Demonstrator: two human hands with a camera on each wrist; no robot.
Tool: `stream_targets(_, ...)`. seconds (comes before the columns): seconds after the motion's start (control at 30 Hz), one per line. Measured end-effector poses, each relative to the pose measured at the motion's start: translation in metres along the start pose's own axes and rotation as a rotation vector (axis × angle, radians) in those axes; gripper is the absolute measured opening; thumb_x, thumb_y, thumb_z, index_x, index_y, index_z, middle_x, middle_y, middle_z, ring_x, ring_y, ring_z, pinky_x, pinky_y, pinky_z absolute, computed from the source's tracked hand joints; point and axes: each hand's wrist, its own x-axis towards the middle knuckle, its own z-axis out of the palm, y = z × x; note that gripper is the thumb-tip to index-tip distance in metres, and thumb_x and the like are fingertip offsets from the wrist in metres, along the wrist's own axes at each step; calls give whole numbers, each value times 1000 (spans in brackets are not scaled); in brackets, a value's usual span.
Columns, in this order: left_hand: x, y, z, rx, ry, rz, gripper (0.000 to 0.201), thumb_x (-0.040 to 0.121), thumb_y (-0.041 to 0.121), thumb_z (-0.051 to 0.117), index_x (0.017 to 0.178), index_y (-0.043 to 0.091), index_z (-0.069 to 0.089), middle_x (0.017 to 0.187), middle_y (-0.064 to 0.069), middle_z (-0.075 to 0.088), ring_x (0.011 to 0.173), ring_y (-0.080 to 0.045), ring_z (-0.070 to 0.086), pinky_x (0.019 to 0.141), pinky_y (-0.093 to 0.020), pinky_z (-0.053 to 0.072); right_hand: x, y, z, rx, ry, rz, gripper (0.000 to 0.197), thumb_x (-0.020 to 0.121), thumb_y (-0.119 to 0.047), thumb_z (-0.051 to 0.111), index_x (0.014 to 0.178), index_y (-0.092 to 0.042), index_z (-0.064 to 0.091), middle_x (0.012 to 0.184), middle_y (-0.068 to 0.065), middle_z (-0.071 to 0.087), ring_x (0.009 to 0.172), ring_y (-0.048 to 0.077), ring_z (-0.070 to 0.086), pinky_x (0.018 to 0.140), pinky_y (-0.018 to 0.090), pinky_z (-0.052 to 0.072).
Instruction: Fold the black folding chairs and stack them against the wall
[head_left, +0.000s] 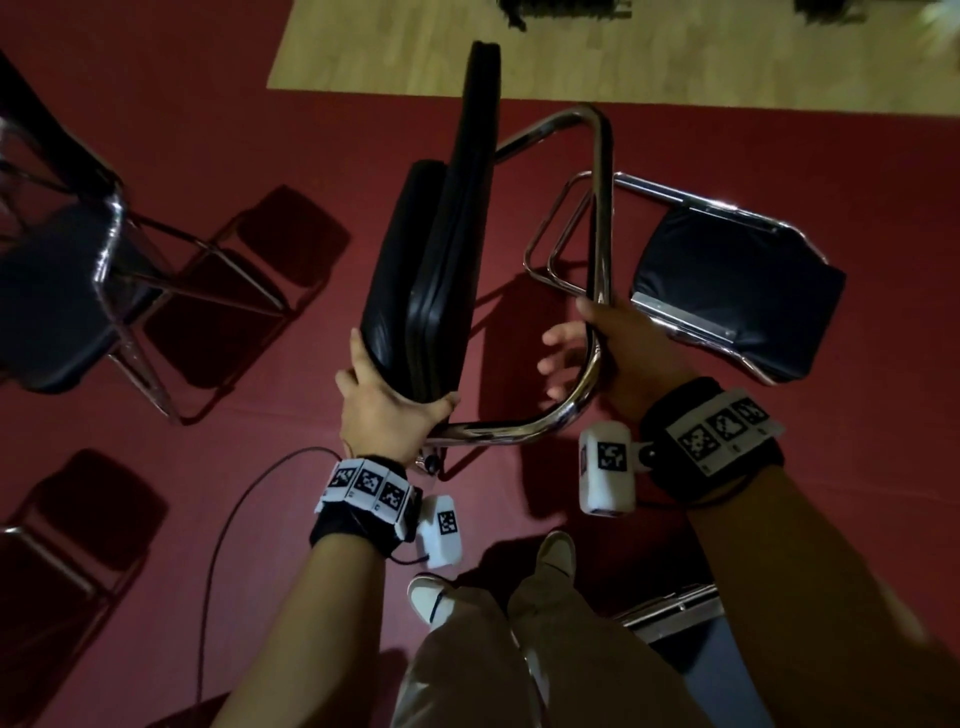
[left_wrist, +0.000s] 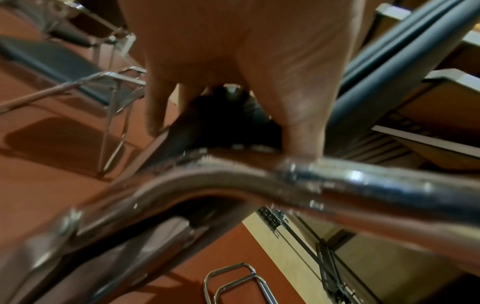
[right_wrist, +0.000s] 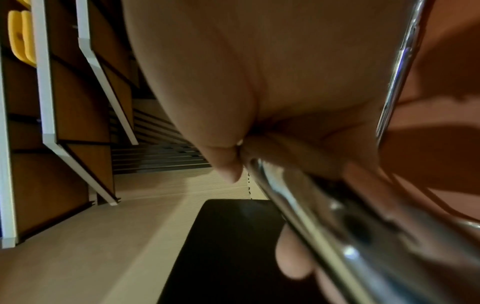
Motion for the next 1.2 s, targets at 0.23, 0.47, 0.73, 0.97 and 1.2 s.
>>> stream_targets(0.23,-5,21,-2,38,-9,66,135,46,75,80,155,22,20,156,-1,29,142,-25,35,109,-52,43,7,-8,21,39,27,-56,49,101,-30,52,143,-12,34,132,23,52,115,42,59,80,60,56)
stream_targets(0.47,-10,37,6,46,-28,88,135,44,80,74,154,20,25,156,1,36,143,-22,37,109,-52,43,4,-22,14,43,84,-8,85,80,-57,70,147,-19,35,135,13,53,120,40,55,78,58,56)
stream_targets(0.73,0,40,-1,-36,-63,134,126,34,81,79,142,23,47,136,3,58,127,-18,54,104,-42,49,5,-29,20,-6,-27,-16,113,54,-61,87,148,-22,38,146,12,41,126,43,46,78,60,56)
stream_targets(0.97,8,35,-19,-126,-137,147,106,39,62,93,133,29,55,118,10,67,113,-11,62,100,-34,53,7,-32,41,-165,-15,-73,108,54,-73,81,142,-19,48,144,6,49,111,30,65,79,53,58)
stream_targets(1.2,21,29,-41,-223,-253,146,88,56,35,97,134,36,58,107,18,71,103,-2,66,92,-18,51,11,-35,72,-93,-45,-191,58,77,-46,80,120,-10,67,118,9,71,112,28,67,105,50,45)
